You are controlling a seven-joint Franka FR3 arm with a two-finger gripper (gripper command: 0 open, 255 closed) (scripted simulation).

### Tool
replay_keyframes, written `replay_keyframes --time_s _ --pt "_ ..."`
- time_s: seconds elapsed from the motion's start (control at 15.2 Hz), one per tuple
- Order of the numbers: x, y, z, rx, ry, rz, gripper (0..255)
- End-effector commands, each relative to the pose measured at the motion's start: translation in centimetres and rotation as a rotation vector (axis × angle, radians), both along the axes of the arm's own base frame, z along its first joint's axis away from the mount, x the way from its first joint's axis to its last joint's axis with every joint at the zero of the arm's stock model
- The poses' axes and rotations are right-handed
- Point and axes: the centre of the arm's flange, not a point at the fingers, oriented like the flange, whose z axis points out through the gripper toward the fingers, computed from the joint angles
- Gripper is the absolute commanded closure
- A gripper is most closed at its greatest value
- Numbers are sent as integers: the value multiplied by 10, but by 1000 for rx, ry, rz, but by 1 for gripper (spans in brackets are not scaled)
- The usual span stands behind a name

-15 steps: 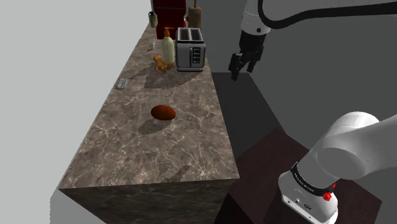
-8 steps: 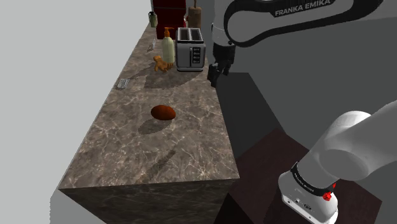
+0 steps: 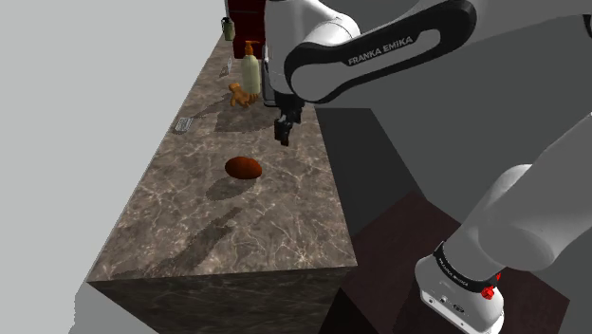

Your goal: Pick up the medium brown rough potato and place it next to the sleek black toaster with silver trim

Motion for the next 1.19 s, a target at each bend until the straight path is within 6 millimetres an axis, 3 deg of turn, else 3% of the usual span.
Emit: replay_keyframes --time_s 0.0,0.66,1.12 --pt "7 20 -14 -21 -5 69 0" --pt "32 131 -88 -128 -26 402 0" --pt "39 125 -119 -129 -26 404 0"
